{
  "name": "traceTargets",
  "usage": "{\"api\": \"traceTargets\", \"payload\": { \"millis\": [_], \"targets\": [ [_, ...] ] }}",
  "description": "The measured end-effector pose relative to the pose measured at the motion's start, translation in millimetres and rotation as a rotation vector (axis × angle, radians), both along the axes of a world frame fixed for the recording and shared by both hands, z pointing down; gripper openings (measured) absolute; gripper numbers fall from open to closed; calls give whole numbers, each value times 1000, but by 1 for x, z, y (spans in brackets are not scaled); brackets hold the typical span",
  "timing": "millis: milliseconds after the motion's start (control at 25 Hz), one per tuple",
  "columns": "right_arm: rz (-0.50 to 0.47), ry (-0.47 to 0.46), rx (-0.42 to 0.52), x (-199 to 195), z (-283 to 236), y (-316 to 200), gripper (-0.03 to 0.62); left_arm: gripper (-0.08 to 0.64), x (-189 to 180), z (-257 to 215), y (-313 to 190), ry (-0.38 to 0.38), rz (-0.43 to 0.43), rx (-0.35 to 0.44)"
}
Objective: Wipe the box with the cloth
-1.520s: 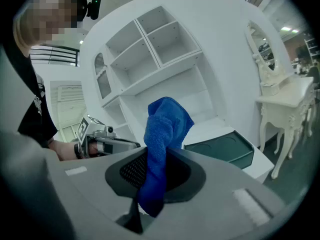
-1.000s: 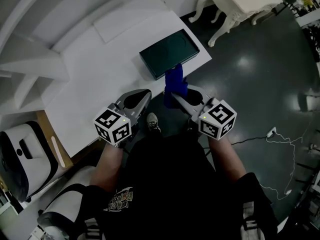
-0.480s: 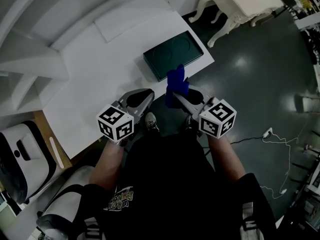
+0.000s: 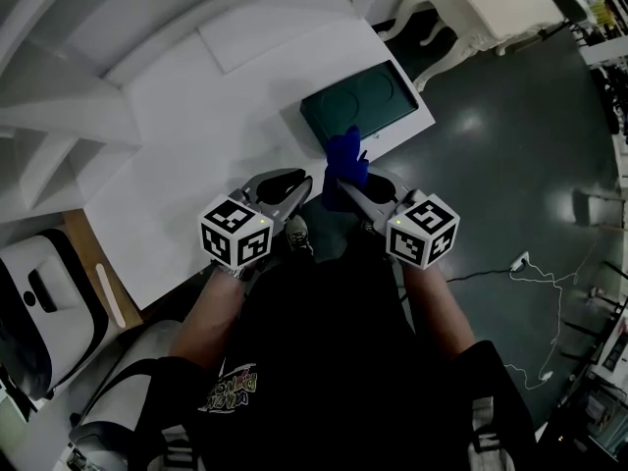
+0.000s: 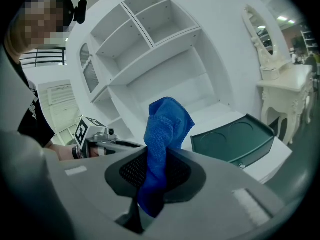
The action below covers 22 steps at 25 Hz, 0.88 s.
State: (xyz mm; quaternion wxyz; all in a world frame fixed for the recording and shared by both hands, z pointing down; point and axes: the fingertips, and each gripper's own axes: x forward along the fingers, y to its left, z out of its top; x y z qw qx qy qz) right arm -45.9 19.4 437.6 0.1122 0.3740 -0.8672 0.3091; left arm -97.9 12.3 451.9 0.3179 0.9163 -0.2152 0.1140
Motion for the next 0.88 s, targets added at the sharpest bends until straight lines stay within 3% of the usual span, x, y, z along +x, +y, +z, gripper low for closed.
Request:
{"api": "traceTargets", "payload": {
  "millis": [640, 880],
  "targets": [
    [-104, 33, -96, 32, 30, -40, 92, 49, 25, 52, -63, -66, -207, -120],
    [-134, 67, -141, 51, 54, -52, 93, 91, 37, 76, -81, -109, -282, -168]
  ]
}}
